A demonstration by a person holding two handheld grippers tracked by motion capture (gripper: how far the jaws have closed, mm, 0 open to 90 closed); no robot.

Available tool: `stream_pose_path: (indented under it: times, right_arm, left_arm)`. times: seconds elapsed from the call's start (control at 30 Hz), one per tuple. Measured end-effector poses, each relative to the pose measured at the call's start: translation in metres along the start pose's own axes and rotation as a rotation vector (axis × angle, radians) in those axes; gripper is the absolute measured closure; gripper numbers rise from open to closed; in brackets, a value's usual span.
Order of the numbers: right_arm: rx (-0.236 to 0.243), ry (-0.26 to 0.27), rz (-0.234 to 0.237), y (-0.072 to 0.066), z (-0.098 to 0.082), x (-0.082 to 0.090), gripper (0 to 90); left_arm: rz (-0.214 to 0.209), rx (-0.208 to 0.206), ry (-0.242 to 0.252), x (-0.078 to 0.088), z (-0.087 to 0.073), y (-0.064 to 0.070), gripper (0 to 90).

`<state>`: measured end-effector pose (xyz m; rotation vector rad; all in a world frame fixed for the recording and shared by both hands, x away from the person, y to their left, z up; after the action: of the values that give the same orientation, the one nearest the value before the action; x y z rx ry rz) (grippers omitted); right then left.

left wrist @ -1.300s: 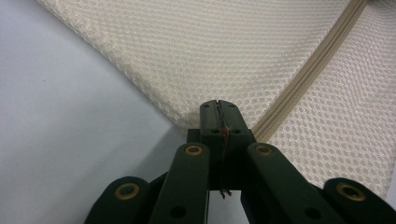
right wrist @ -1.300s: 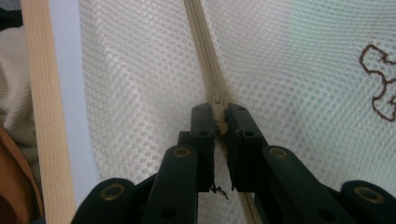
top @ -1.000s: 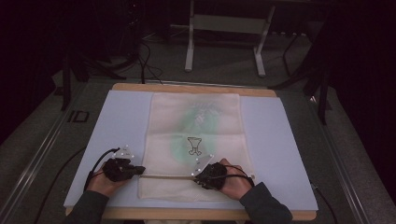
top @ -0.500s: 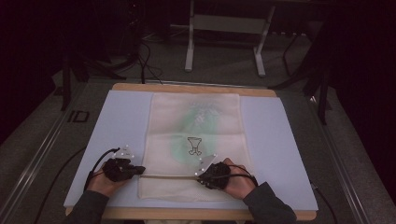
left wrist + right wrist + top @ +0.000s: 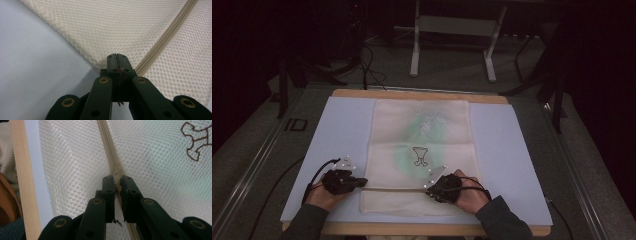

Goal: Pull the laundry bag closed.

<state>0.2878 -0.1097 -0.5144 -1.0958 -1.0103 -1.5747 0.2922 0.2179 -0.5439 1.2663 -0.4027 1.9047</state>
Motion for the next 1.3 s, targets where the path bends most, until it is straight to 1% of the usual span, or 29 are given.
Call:
stream_pose_path:
  times: [0.1,0.17,0.53,0.63,0.7,0.87,1.0,1.23,1.3]
  right_arm:
    - [0.003,-0.006,-0.009,0.001,-0.003,0.0,82.1]
    - [-0.005,-0.005,-0.008,0.001,-0.006,0.001,82.1]
    - [-0.01,-0.005,-0.014,0.004,-0.013,0.004,82.1]
    - [-0.015,-0.007,-0.011,0.004,-0.015,0.005,82.0]
    - [-0.009,-0.008,-0.013,0.004,-0.015,0.005,82.1]
    - [-0.021,-0.011,-0.011,0.005,-0.018,0.006,82.1]
    - [-0.018,-0.01,-0.014,0.006,-0.021,0.007,82.1]
    - [-0.031,-0.009,-0.012,0.007,-0.026,0.007,82.1]
    - [-0.027,-0.013,-0.015,0.007,-0.026,0.007,82.1]
  left_arm:
    - [0.0,0.0,0.0,0.0,0.0,0.0,90.0]
    - [0.001,-0.001,0.0,0.0,0.0,0.0,90.0]
    - [0.0,0.0,0.001,0.0,0.0,0.0,90.0]
    - [0.002,0.001,-0.001,0.0,0.0,0.0,90.0]
    - [0.002,0.0,0.0,0.0,0.0,0.0,90.0]
    - [0.002,0.0,0.0,0.0,0.0,0.0,90.0]
    - [0.003,-0.002,-0.001,0.0,0.0,0.0,90.0]
    - [0.003,-0.001,0.0,0.0,0.0,0.0,90.0]
    - [0.002,0.0,0.001,0.0,0.0,0.0,90.0]
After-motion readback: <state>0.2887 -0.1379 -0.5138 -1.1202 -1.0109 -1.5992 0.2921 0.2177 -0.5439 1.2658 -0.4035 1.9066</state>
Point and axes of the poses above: each handheld gripper's, and its own axes: x roughly backward along the jaws, z roughly out of its top, y roughly to its right, the point moved 2 cm from there along -x, roughly forward along the jaws, and after that the axes turned 13 degrees about -y, right-handed, at the moved point
